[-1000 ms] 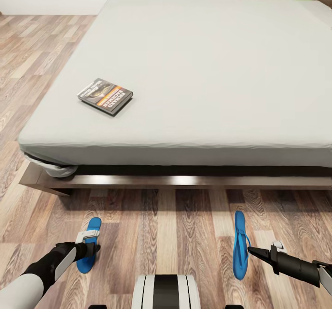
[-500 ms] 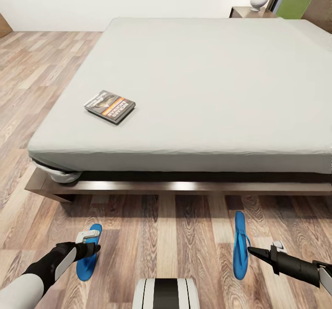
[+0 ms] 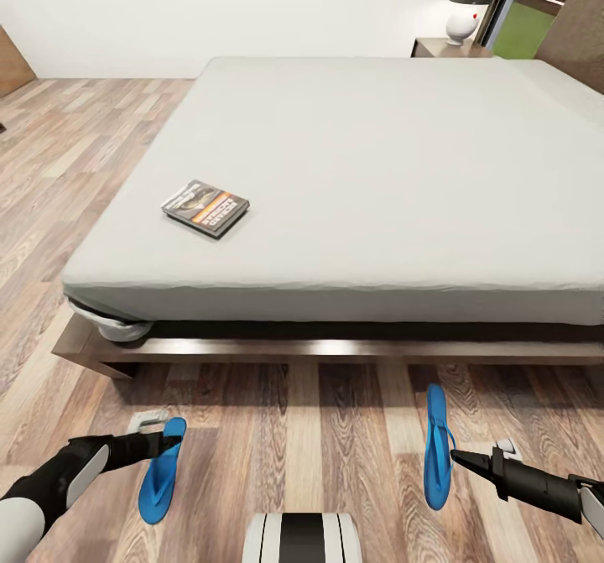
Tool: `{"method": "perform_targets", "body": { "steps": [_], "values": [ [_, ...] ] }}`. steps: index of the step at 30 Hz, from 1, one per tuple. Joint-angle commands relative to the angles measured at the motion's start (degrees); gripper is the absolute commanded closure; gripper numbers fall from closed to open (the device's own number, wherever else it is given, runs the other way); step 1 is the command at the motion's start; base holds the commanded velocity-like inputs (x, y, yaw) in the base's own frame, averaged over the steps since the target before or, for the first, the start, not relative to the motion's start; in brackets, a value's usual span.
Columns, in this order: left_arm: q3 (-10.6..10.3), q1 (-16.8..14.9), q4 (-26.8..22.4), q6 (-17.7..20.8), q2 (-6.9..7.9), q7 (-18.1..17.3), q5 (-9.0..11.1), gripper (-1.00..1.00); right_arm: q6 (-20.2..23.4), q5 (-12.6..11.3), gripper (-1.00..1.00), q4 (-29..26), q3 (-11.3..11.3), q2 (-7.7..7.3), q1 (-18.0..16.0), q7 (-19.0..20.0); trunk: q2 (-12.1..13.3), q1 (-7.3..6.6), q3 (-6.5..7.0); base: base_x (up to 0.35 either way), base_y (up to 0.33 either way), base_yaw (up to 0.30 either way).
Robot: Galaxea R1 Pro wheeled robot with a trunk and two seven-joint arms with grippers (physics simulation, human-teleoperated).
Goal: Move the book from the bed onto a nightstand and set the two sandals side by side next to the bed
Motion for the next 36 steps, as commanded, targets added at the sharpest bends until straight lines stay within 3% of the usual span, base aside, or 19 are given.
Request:
{"method": "perform_targets", "body": {
  "steps": [1,3,4,5,6,7,9,11,12,14,16,18,19,22,24,27,36],
  "values": [
    [-0.27,-0.01,-0.14,0.40,0.83,-5.06,0.53,-1.00,0.45,-0.16,1.00,0.01,-0.05,0.00,-0.03,0.19,-0.01,-0.01,-0.04,0.000,0.000,0.000],
    [-0.29,-0.01,-0.23,0.64,2.67,-18.39,0.72,-1.00,0.45,-0.16,1.00,0.01,-0.03,0.00,-0.01,0.17,-0.01,-0.01,-0.04,0.000,0.000,0.000],
    [-0.30,-0.01,-0.22,0.67,2.92,-21.42,0.73,-1.00,0.45,-0.16,1.00,0.02,-0.02,0.00,-0.02,0.17,-0.01,-0.01,-0.04,0.000,0.000,0.000],
    [-0.32,-0.01,-0.12,0.69,3.42,-30.56,0.74,-1.00,0.44,-0.16,1.00,0.03,-0.01,0.00,-0.03,0.18,-0.01,-0.01,-0.04,0.000,0.000,0.000],
    [-0.34,-0.01,-0.08,0.67,3.51,-33.39,0.74,-1.00,0.44,-0.16,1.00,0.04,-0.03,0.00,-0.02,0.17,-0.01,-0.01,-0.04,0.000,0.000,0.000],
    [-0.43,0.01,0.03,0.62,3.68,-40.22,0.73,-1.00,0.44,-0.16,1.00,0.03,-0.03,0.00,0.00,0.17,-0.01,-0.01,-0.04,0.000,0.000,0.000],
    [-0.52,0.24,0.13,0.55,3.75,-44.63,0.77,-1.00,0.41,0.03,1.00,0.02,-0.03,0.00,0.00,0.06,-0.01,-0.01,-0.04,0.000,0.000,0.000],
    [-0.47,0.60,2.52,0.08,3.81,-47.06,0.90,-1.00,0.18,0.66,1.00,0.15,0.16,0.05,-0.01,-0.51,-0.01,-0.01,-0.04,0.000,0.000,0.000],
    [-0.38,0.69,6.60,-1.23,3.82,-47.63,1.02,-1.00,0.06,1.54,1.00,0.13,0.33,0.07,-0.03,-1.58,-0.01,-0.01,-0.04,0.000,0.000,0.000],
    [-0.29,0.74,13.70,-5.94,3.79,-49.05,1.98,-1.00,-0.02,3.98,1.00,0.01,0.39,0.08,-0.04,-4.54,-0.01,-0.01,-0.04,0.000,0.000,0.000],
    [-0.29,0.77,19.25,-12.38,3.68,-52.72,4.10,-1.00,-0.08,7.04,1.00,-0.28,0.35,0.08,-0.04,-8.47,-0.01,-0.01,-0.04,0.000,0.000,0.000],
    [-0.36,0.78,22.69,-16.72,3.42,-57.32,5.90,-1.00,-0.13,9.53,1.00,-1.13,0.34,0.08,-0.04,-13.13,-0.01,-0.01,-0.04,0.000,0.000,0.000],
    [-0.42,0.78,24.26,-18.31,2.99,-59.31,6.50,-1.00,-0.15,10.94,1.00,-2.09,0.35,0.08,-0.04,-17.71,-0.01,-0.01,-0.04,0.000,0.000,0.000],
    [-0.46,0.78,25.54,-19.58,2.24,-60.57,6.97,-1.00,-0.26,12.53,1.00,-4.25,0.38,0.13,-0.04,-27.75,-0.01,-0.01,-0.04,0.000,0.000,0.000],
    [-0.48,0.78,25.81,-19.86,2.06,-60.84,7.09,-1.00,-0.34,12.89,1.00,-5.26,0.40,0.13,-0.04,-31.29,-0.01,-0.01,-0.04,0.000,0.000,0.000],
    [-0.49,0.78,25.96,-20.02,1.92,-60.87,7.20,-1.00,-0.48,13.07,1.00,-5.86,0.36,0.15,-0.04,-33.25,-0.01,-0.01,-0.04,0.000,0.000,0.000],
    [-0.42,0.78,26.05,-20.06,1.10,-59.44,7.22,-1.00,-0.52,13.12,1.00,-6.06,0.27,0.12,-0.04,-33.76,-0.01,-0.01,-0.04,0.000,0.031,0.000]
  ]
}}
